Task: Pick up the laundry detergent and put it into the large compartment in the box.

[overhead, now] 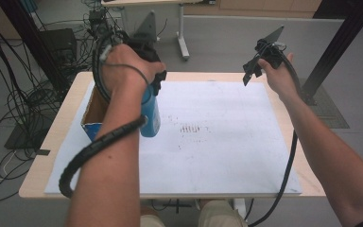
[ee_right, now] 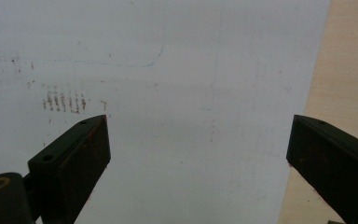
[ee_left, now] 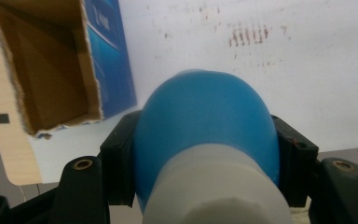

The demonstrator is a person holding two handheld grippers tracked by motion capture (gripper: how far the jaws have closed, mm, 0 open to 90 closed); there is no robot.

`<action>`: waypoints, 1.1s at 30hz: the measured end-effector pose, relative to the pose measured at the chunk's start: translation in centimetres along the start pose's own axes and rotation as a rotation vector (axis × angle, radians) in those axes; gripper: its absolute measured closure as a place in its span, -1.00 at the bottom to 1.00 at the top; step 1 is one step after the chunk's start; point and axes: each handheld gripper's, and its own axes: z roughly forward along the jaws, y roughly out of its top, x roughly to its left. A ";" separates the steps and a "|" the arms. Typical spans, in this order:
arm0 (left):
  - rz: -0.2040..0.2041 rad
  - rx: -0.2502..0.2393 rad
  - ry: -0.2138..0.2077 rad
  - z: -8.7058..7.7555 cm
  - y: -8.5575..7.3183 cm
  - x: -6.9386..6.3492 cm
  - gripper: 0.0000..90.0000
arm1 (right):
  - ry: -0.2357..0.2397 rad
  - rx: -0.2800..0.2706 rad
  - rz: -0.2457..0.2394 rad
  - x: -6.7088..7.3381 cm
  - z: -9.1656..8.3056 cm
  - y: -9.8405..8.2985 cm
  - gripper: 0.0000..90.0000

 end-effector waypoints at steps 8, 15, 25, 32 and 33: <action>0.018 -0.028 0.026 -5.9 2.0 1.6 -0.16 | -0.003 0.011 0.002 -0.3 -0.3 0.1 -0.87; -0.018 -0.045 0.027 -9.1 3.1 5.1 -0.16 | -0.009 0.020 0.002 -0.5 -0.2 0.2 -0.87; -0.094 -0.088 0.044 -12.6 3.1 9.6 -0.16 | -0.010 0.029 -0.002 -0.2 0.0 0.5 -0.87; -0.129 -0.102 0.042 -12.7 3.0 11.8 -0.16 | -0.015 0.034 -0.008 0.0 0.2 0.6 -0.87; -0.136 -0.104 0.042 -12.6 3.0 12.0 -0.16 | -0.016 0.036 -0.004 0.1 0.2 0.7 -0.87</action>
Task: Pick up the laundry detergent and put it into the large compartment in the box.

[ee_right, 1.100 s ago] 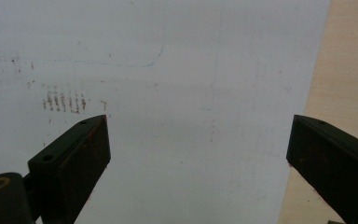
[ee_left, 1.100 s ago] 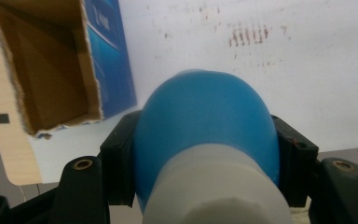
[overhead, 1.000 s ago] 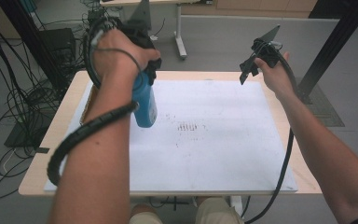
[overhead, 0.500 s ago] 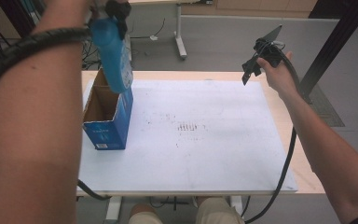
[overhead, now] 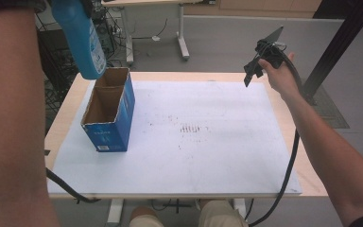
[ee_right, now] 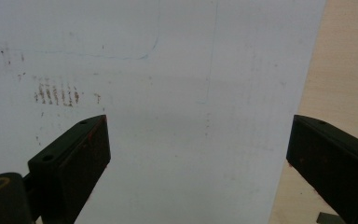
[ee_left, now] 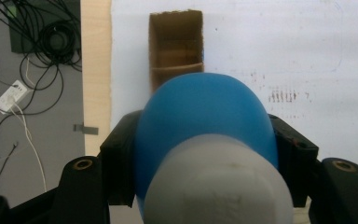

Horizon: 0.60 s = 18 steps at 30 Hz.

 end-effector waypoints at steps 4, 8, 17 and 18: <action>-0.010 0.007 0.008 0.6 0.3 0.6 -0.16 | 0.001 -0.003 -0.002 0.0 -0.1 -0.1 -0.87; -0.019 0.009 0.007 1.0 0.4 1.0 -0.16 | 0.001 0.000 0.003 -0.2 -0.1 -0.1 -0.87; -0.025 0.022 0.012 2.0 0.8 1.3 -0.16 | 0.003 -0.002 0.008 -0.7 -0.2 -0.2 -0.87; -0.023 0.023 0.012 2.1 0.9 1.4 -0.16 | 0.002 -0.002 0.007 -0.7 -0.2 -0.2 -0.87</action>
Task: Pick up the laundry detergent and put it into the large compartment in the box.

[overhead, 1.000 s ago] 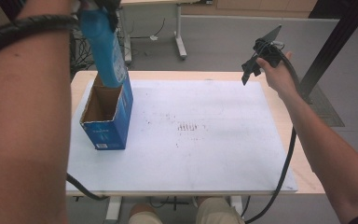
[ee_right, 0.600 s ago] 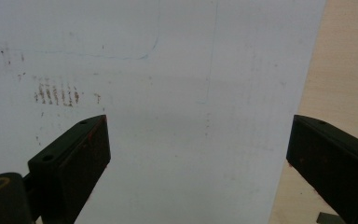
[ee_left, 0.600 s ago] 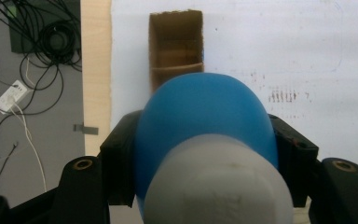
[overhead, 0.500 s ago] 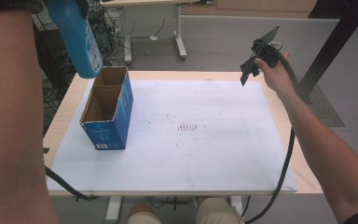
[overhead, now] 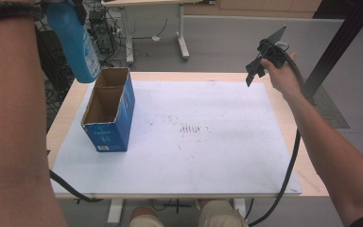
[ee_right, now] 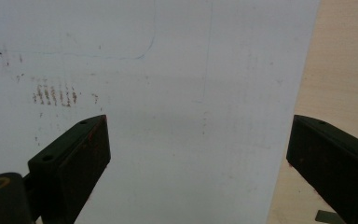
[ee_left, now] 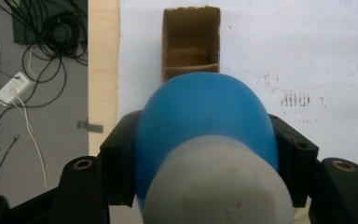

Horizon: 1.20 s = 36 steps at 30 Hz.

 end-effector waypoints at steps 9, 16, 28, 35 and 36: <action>-0.002 -0.005 0.000 0.6 0.2 0.1 -0.16 | 0.002 0.002 0.001 0.0 0.0 0.0 -0.87; -0.004 -0.002 -0.004 1.5 0.4 0.4 -0.16 | 0.002 0.005 0.002 -0.1 0.0 0.0 -0.87; 0.013 0.026 -0.019 5.1 1.2 0.4 -0.16 | -0.001 0.006 0.000 -0.2 0.2 -0.2 -0.87; 0.019 0.054 -0.009 8.2 1.5 0.1 -0.16 | -0.003 0.010 0.003 -0.2 0.3 -0.3 -0.87; 0.019 0.059 -0.011 8.6 1.6 0.2 -0.16 | -0.004 0.010 0.003 -0.2 0.4 -0.3 -0.87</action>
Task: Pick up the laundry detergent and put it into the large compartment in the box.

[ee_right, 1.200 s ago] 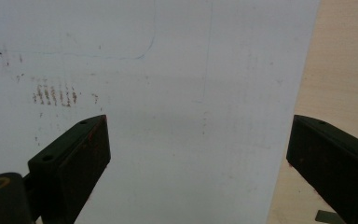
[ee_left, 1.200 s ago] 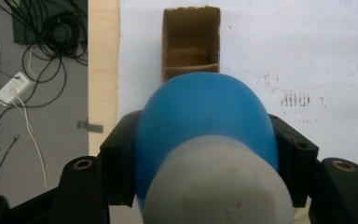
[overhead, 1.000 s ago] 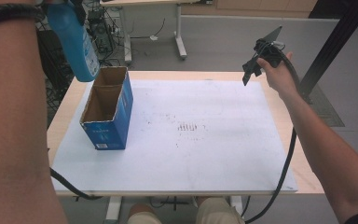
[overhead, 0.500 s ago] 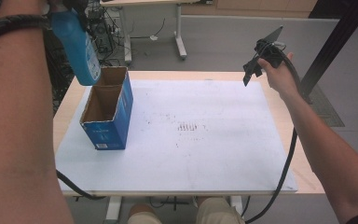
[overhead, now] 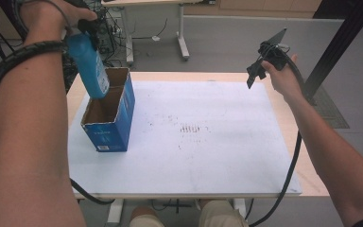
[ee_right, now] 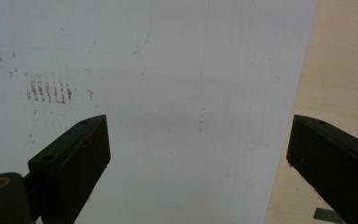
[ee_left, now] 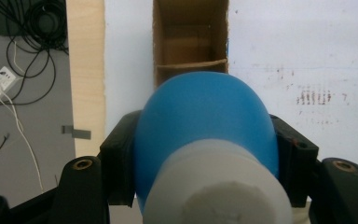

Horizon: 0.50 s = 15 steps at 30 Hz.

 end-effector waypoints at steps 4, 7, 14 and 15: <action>0.001 0.010 -0.006 1.9 0.0 0.2 -0.16 | -0.002 0.003 -0.002 0.0 0.1 0.0 -0.87; 0.005 0.018 -0.001 3.4 0.0 0.2 -0.16 | -0.003 0.004 -0.002 0.1 0.2 0.0 -0.87; 0.015 0.033 0.003 6.9 -0.1 0.2 -0.16 | -0.006 0.009 -0.003 0.2 0.5 0.0 -0.87; 0.015 0.038 -0.002 7.4 -0.1 0.2 -0.16 | -0.007 0.010 -0.003 0.2 0.6 0.0 -0.87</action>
